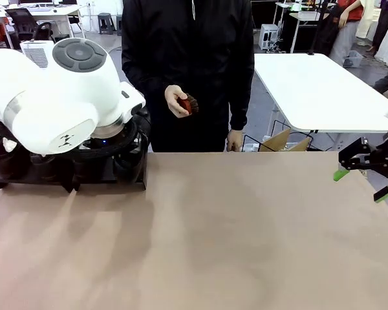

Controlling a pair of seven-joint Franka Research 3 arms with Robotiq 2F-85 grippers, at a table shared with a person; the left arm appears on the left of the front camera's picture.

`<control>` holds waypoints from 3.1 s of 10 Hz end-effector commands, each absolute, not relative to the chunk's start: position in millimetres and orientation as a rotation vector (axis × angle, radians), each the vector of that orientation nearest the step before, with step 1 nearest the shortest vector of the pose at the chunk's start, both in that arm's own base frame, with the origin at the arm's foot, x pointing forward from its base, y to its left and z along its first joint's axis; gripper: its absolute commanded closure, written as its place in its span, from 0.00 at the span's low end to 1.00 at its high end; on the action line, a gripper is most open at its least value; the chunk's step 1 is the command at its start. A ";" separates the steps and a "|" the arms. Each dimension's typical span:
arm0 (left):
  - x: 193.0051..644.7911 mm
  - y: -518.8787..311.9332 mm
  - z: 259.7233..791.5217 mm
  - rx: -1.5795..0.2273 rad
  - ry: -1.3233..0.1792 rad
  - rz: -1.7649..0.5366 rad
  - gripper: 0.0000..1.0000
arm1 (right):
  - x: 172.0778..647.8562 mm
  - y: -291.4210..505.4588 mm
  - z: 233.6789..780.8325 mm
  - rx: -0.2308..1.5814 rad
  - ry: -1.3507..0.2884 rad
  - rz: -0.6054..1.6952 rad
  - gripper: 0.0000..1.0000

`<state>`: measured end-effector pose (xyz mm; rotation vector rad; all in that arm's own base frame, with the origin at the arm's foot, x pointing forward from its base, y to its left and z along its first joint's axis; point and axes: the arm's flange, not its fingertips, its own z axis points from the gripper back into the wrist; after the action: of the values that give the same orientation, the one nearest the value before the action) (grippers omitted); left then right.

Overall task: Organize the shoes by placing them on the stand.
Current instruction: Place the Shoe from the middle of the table onto the Shoes Stand.

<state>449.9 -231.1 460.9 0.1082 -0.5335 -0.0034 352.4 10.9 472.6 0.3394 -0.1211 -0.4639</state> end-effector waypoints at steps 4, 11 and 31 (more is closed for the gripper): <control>469.0 -226.9 449.1 0.061 -0.539 0.024 1.00 | 352.2 10.4 472.7 0.343 -0.119 -0.450 0.00; 512.4 -202.2 440.8 0.036 -0.612 0.095 1.00 | 352.2 10.4 472.7 0.343 -0.119 -0.450 0.00; 509.6 -202.9 452.3 0.148 -0.621 0.045 0.24 | 352.2 10.4 472.7 0.343 -0.119 -0.450 0.00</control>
<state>519.9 -202.5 441.3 0.1153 -0.6100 0.0591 352.3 10.9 472.5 0.3393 -0.1208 -0.4638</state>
